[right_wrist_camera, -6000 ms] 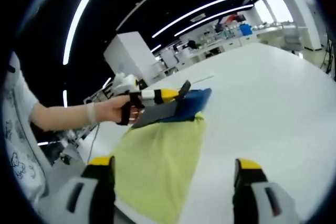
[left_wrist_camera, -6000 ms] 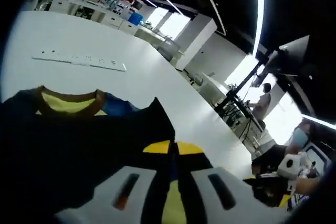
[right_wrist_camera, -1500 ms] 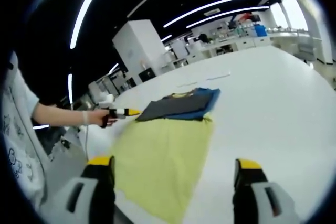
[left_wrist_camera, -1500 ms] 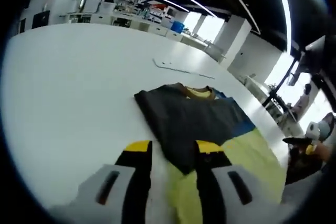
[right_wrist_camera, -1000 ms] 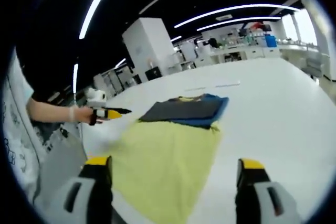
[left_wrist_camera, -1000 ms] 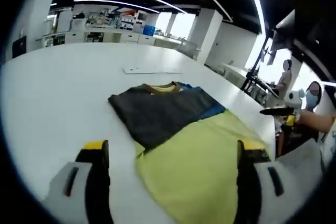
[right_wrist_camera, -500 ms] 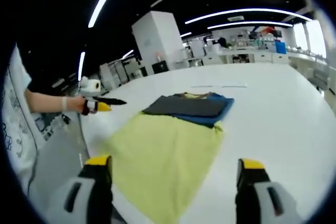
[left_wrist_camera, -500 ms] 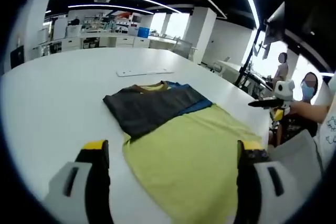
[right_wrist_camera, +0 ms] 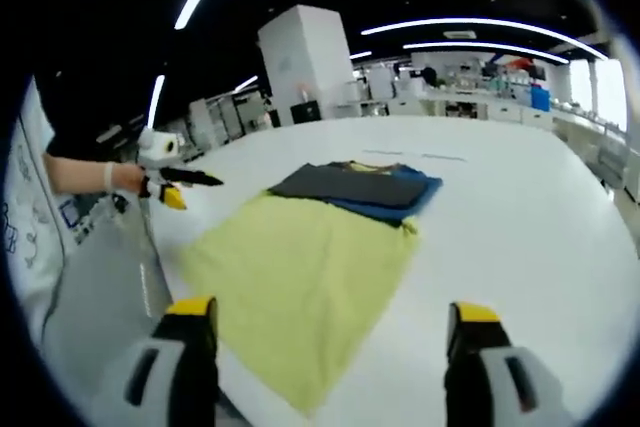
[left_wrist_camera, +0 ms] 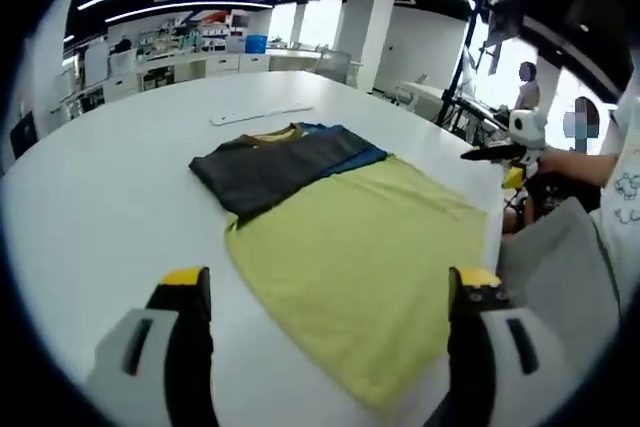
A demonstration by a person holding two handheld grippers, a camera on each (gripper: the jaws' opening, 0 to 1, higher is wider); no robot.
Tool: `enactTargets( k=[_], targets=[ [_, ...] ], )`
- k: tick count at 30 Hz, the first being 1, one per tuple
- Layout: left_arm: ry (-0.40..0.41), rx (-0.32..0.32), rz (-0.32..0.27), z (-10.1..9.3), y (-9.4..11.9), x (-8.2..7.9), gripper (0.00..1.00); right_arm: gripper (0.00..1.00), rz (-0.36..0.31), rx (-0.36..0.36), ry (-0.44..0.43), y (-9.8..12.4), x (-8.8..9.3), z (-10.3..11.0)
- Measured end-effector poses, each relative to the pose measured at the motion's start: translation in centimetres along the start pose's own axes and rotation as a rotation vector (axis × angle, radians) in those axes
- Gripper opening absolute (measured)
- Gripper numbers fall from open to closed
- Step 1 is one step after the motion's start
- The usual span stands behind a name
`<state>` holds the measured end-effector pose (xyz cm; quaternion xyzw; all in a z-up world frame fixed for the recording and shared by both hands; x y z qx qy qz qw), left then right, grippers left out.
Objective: Fold the garment on the visible template until the final outline fits inside the template.
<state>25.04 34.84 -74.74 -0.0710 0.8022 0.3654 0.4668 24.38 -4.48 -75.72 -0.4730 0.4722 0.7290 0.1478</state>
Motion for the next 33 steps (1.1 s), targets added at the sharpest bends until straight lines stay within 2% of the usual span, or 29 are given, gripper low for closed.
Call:
enactTargets(
  k=[7,12,17,24,33],
  targets=[
    [0.017,-0.010,0.004,-0.6,1.0,1.4,0.94,0.94,0.025,0.005,-0.018,0.3,1.2,0.2],
    [0.013,0.001,0.024,-1.3,1.2,2.2,0.92,0.94,0.020,0.002,-0.017,0.5,1.1,0.8],
    [0.025,0.000,0.034,-2.7,1.0,2.5,0.90,0.93,0.016,0.004,-0.021,0.6,1.2,0.8],
    [0.044,-0.013,0.056,-2.2,1.9,3.4,0.87,0.92,0.014,0.002,-0.027,0.9,1.6,0.9],
    [0.044,-0.007,0.071,-2.2,2.0,3.8,0.85,0.92,0.018,0.017,-0.026,1.2,1.7,0.7]
  ],
)
Point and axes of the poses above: the point that each gripper's makers call its tool centre point, and the gripper's own axes: y roughly backward along the fingers, z roughly to its left, x roughly out of its underside, the point moved 5 cm from there along y, roughly backward along the fingers, and after that the axes turned 12 degrees about x, right-handed, at the moved point
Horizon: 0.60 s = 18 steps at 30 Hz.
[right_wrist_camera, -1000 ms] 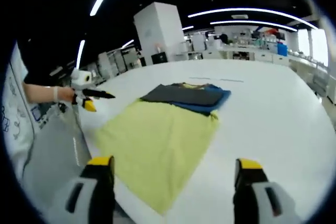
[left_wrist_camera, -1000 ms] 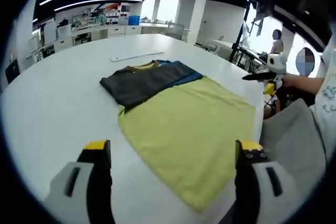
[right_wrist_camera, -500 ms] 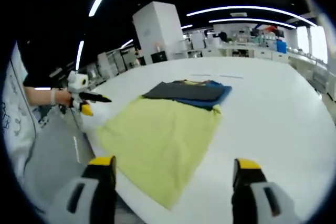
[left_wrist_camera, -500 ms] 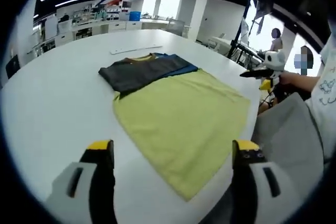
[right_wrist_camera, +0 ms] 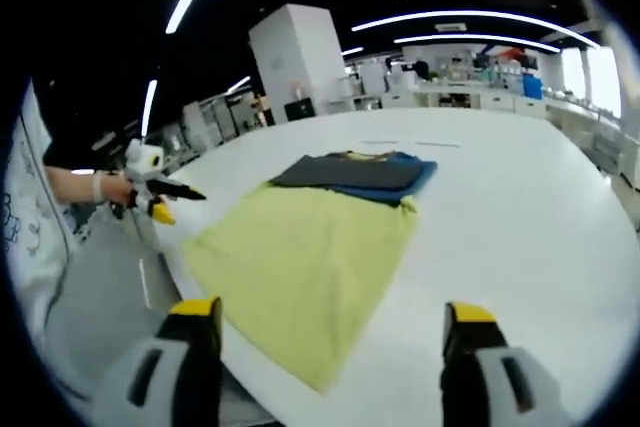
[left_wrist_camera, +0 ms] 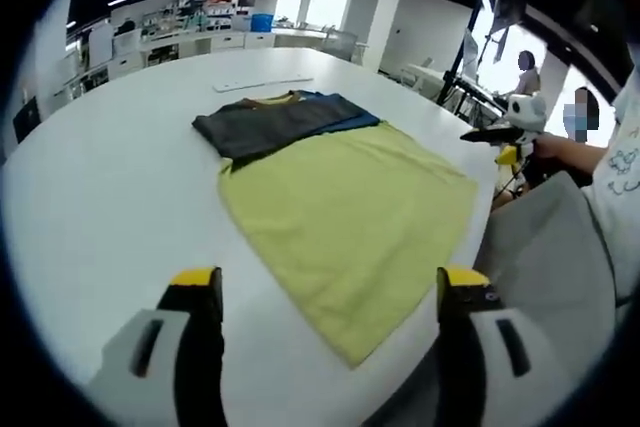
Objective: Fold the garment on the visible template until the final outline fits inside the template.
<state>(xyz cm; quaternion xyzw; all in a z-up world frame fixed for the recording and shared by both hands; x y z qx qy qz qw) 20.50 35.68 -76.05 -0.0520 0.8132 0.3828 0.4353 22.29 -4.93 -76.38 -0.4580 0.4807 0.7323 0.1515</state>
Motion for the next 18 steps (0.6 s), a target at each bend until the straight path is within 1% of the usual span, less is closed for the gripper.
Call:
enactTargets(
  k=[3,5,7,8,9,11,13,16,18],
  targets=[
    [0.007,0.004,0.011,0.0,0.0,0.3,0.84,0.88,0.010,-0.002,0.016,0.1,0.2,0.0],
    [0.012,0.008,0.021,-0.2,0.0,0.4,0.83,0.87,0.014,0.002,0.023,0.2,0.4,0.0],
    [0.006,0.007,0.040,-0.3,0.0,0.9,0.81,0.84,0.030,0.002,0.020,0.2,0.8,0.0],
    [0.001,0.012,0.057,-0.8,-0.2,1.2,0.80,0.82,0.038,-0.001,0.021,0.1,1.1,0.0],
    [0.000,0.012,0.060,-0.9,-0.3,1.3,0.79,0.81,0.042,0.000,0.022,0.1,1.1,0.0],
    [0.012,0.020,0.063,-0.8,-0.3,1.7,0.78,0.80,0.052,-0.001,0.024,0.0,1.5,0.1],
    [0.028,0.032,0.063,-0.7,-0.4,2.0,0.75,0.78,0.069,0.001,0.038,0.0,1.8,0.3],
    [0.029,0.029,0.088,-0.7,-0.5,2.8,0.72,0.76,0.081,-0.001,0.044,-0.1,2.2,0.4],
    [0.037,0.029,0.080,-0.9,-0.5,2.7,0.70,0.76,0.089,-0.007,0.042,-0.2,2.4,0.6]
  ],
)
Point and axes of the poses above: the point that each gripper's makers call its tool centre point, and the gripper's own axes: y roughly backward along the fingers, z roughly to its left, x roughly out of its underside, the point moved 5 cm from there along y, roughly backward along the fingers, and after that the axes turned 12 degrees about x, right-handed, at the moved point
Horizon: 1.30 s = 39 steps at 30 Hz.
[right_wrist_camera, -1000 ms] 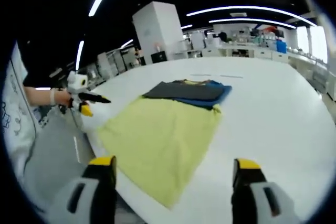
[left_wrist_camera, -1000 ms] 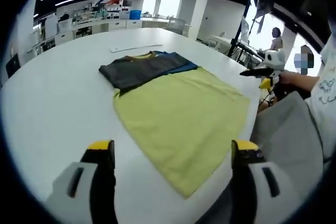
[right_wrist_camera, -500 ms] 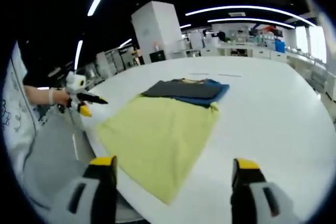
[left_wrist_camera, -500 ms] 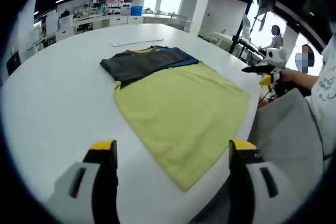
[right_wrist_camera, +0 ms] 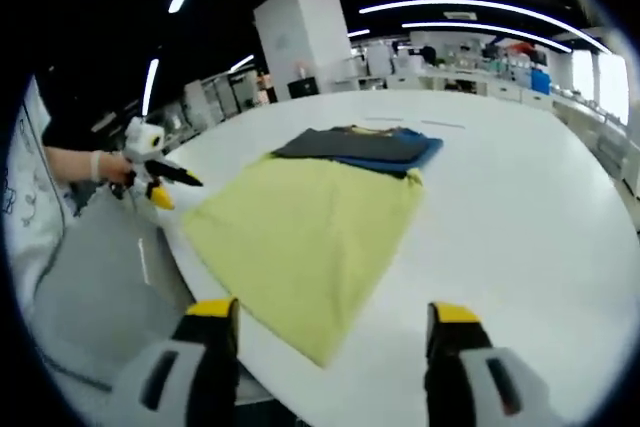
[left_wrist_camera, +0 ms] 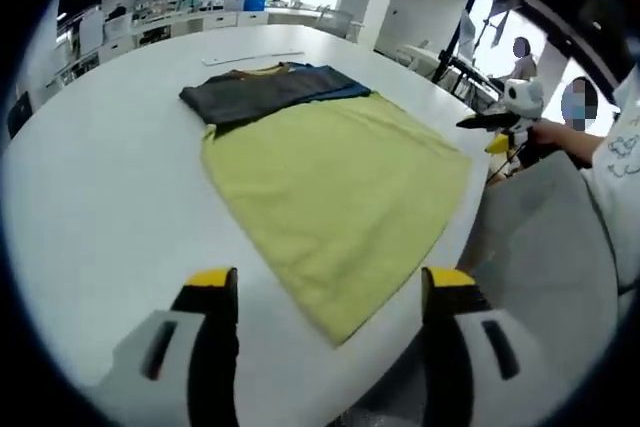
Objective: Fold the garment on the visible template until the final outline fits inside the template.
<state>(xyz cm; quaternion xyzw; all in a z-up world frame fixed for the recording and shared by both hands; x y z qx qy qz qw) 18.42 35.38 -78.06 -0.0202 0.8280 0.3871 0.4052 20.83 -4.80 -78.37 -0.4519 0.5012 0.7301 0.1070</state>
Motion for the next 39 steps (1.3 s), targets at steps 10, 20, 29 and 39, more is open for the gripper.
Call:
enactTargets(
  k=[10,20,29,39],
  targets=[
    [0.022,0.005,0.014,-0.5,0.0,0.8,0.65,0.74,0.008,-0.007,0.023,0.1,0.3,0.9],
    [0.053,-0.001,0.012,0.0,0.0,1.7,0.63,0.71,0.016,0.007,0.033,0.4,0.5,0.4],
    [0.092,-0.019,-0.003,-0.5,0.2,2.0,0.54,0.55,0.044,0.009,0.025,0.3,0.9,0.5],
    [0.174,-0.037,-0.014,-0.5,0.6,2.9,0.45,0.36,0.107,0.002,-0.025,-0.4,2.0,0.5]
  ],
)
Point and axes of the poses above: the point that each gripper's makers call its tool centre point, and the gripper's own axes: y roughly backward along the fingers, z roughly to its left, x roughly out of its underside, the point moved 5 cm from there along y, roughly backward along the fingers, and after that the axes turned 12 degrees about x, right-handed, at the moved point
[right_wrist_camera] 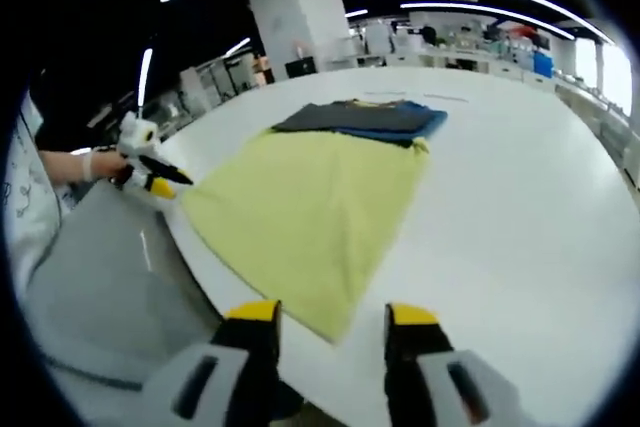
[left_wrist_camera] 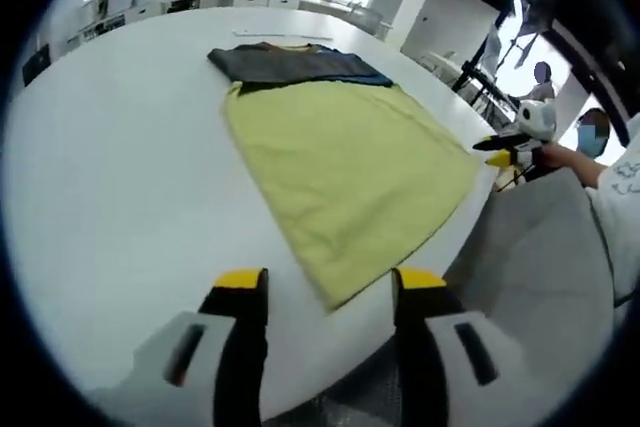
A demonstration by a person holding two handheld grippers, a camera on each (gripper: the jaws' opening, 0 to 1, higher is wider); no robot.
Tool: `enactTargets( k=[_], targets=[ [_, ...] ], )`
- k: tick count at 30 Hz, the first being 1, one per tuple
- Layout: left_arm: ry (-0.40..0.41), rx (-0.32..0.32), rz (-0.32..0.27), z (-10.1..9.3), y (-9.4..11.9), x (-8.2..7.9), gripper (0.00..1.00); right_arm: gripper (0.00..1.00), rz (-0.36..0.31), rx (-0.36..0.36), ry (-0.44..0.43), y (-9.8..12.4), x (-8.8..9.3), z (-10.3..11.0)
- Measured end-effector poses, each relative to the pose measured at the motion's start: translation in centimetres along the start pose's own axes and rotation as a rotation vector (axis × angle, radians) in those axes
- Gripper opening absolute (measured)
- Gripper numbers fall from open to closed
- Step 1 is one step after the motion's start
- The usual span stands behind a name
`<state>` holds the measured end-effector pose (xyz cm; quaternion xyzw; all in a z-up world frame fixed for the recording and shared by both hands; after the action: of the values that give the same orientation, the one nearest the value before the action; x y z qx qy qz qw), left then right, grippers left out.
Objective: Fold the garment on the visible template until the final outline fits inside the template.
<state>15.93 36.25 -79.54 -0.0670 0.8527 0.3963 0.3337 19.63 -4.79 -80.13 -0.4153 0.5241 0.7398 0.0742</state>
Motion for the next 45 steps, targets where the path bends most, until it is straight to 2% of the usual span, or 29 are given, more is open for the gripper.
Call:
enactTargets(
  k=[6,13,19,22,25,26,27,28,31,35,38,42,45],
  targets=[
    [0.022,0.004,0.010,-0.2,-0.4,-0.2,0.40,0.29,0.022,-0.022,-0.019,0.2,0.4,0.5],
    [0.041,0.007,0.029,0.5,-0.6,-0.3,0.33,0.18,0.050,-0.044,-0.097,-0.1,0.8,0.8],
    [0.090,0.015,0.032,0.5,-0.7,-0.1,0.21,0.04,0.069,-0.055,-0.132,-0.4,1.0,0.7],
    [0.118,0.014,0.028,0.7,-0.5,0.0,0.16,0.00,0.070,-0.053,-0.155,-0.5,1.0,0.6],
    [0.141,0.014,0.033,0.8,-0.5,0.3,0.08,0.00,0.076,-0.054,-0.172,-0.6,1.0,0.4],
    [0.139,0.009,0.052,0.9,-0.5,0.7,0.02,0.00,0.084,-0.053,-0.176,-0.5,1.1,0.5],
    [0.127,0.003,0.063,0.9,-0.5,0.9,0.00,0.00,0.083,-0.053,-0.175,-0.4,1.1,0.5],
    [0.104,0.001,0.042,0.8,-0.5,0.7,0.00,0.00,0.086,-0.054,-0.177,-0.4,1.1,0.4],
    [0.156,0.033,0.032,0.5,-0.5,0.4,0.00,0.00,0.071,-0.060,-0.166,0.3,0.3,0.3],
    [0.095,0.051,0.066,0.2,0.3,-0.7,0.00,0.00,0.051,-0.073,-0.219,0.9,-0.5,-0.2],
    [0.066,0.067,0.079,-0.7,0.7,-1.7,0.00,0.00,0.014,-0.075,-0.226,1.9,-1.9,0.1],
    [0.057,0.088,0.093,-1.3,0.9,-1.9,0.00,0.00,-0.009,-0.085,-0.244,2.7,-2.5,0.3],
    [0.037,0.115,0.127,-1.8,1.2,-1.6,0.00,0.00,-0.013,-0.086,-0.251,3.2,-2.4,0.6]
  ],
)
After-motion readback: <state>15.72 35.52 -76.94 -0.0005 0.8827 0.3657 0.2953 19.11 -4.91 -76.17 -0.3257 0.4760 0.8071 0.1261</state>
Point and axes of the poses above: the point that each gripper's makers call its tool centre point, and the gripper's own axes: y roughly backward along the fingers, z roughly to its left, x roughly out of its underside, the point moved 5 cm from there along y, roughly backward along the fingers, and after that the axes turned 12 degrees about x, right-handed, at the moved point
